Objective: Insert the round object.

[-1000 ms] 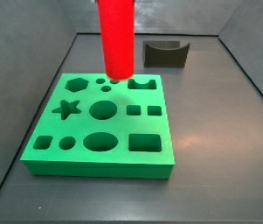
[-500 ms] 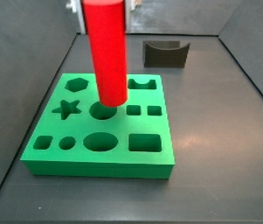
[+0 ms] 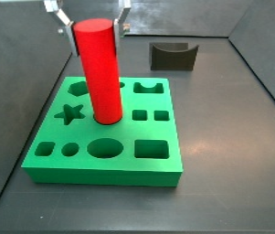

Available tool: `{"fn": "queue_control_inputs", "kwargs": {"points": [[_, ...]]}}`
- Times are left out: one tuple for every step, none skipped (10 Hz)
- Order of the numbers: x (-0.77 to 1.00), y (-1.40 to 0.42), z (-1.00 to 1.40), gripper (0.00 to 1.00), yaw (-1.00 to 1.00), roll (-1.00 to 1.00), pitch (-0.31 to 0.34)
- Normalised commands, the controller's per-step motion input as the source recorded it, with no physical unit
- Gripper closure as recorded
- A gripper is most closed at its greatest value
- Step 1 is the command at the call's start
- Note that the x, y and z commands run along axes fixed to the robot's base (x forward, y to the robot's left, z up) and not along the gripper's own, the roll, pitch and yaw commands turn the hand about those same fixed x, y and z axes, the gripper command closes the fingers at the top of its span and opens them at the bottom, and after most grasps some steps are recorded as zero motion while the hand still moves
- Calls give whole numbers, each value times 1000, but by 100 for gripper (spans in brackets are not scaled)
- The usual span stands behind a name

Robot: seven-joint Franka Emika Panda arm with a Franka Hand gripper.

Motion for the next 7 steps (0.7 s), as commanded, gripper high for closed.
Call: {"fn": "queue_control_inputs", "kwargs": {"points": [[146,0,-237,100,0,19,10],[257,20,-271,100,0,80,63],[157,11,-294,100,0,84,36],[0,0,-306,100,0,0,-9],[0,-66,-334,100,-6,54,-53],[-14,-111,-354,100,-31,140,-43],[0,-83,-340,100,0,156,-49]]}}
